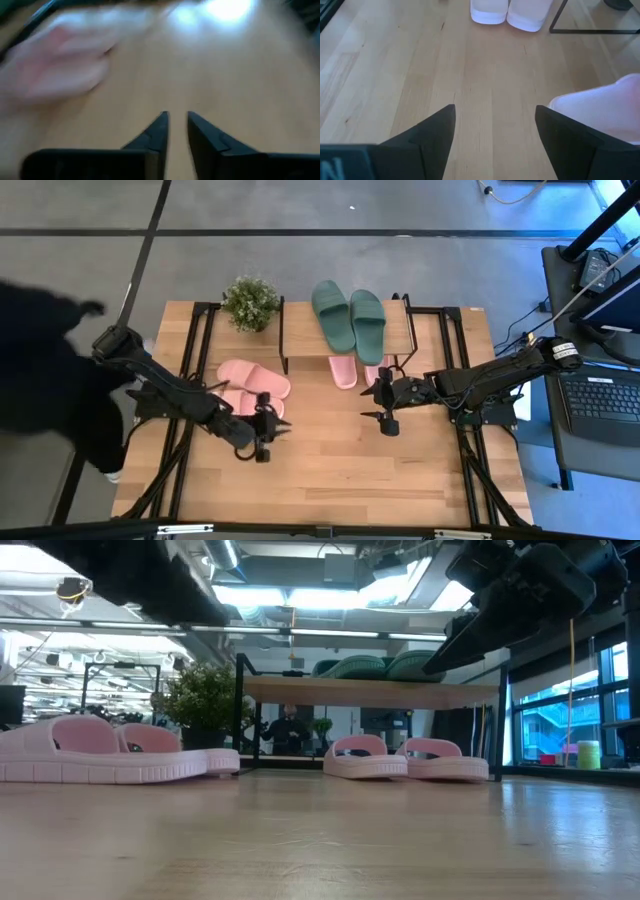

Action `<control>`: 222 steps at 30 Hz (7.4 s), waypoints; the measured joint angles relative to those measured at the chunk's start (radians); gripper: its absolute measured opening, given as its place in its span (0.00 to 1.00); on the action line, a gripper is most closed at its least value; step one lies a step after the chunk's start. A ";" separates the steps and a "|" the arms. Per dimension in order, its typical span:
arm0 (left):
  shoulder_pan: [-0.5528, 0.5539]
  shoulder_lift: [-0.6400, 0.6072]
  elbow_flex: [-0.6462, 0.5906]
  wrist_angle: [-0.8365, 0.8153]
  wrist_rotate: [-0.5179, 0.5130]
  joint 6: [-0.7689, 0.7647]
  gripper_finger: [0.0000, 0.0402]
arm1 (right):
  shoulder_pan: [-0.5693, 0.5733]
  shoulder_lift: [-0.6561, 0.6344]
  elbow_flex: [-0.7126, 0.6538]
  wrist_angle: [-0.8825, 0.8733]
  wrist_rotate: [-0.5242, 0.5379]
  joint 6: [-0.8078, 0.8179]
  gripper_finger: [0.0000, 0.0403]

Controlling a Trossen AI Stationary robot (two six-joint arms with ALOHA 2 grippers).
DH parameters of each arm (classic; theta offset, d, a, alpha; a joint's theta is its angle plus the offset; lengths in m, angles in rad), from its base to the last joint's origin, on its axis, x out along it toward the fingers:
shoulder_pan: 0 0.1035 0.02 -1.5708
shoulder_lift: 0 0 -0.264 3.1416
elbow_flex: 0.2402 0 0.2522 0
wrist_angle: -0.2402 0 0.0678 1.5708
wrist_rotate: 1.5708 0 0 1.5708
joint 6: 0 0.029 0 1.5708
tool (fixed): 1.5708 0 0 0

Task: Pick and place slides into the shelf
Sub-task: Put the pink slipper under the shelf

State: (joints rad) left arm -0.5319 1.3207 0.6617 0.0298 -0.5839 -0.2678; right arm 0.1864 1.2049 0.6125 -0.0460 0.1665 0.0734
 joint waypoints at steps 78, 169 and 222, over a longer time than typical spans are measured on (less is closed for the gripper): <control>0.345 0.062 0.315 -1.103 0.018 -0.853 0.54 | 0.000 0.000 0.000 0.002 0.000 -0.024 0.68; 0.351 0.328 0.586 -1.598 0.100 -0.798 0.01 | 0.000 0.000 0.000 0.012 0.000 0.006 0.68; 0.397 0.703 0.748 -0.720 -0.188 0.115 0.01 | 0.000 0.000 0.000 -0.039 0.000 0.050 0.68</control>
State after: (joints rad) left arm -0.1345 2.0239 1.4094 -0.6907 -0.7715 -0.1532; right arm 0.1867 1.2053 0.6125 -0.0851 0.1665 0.1230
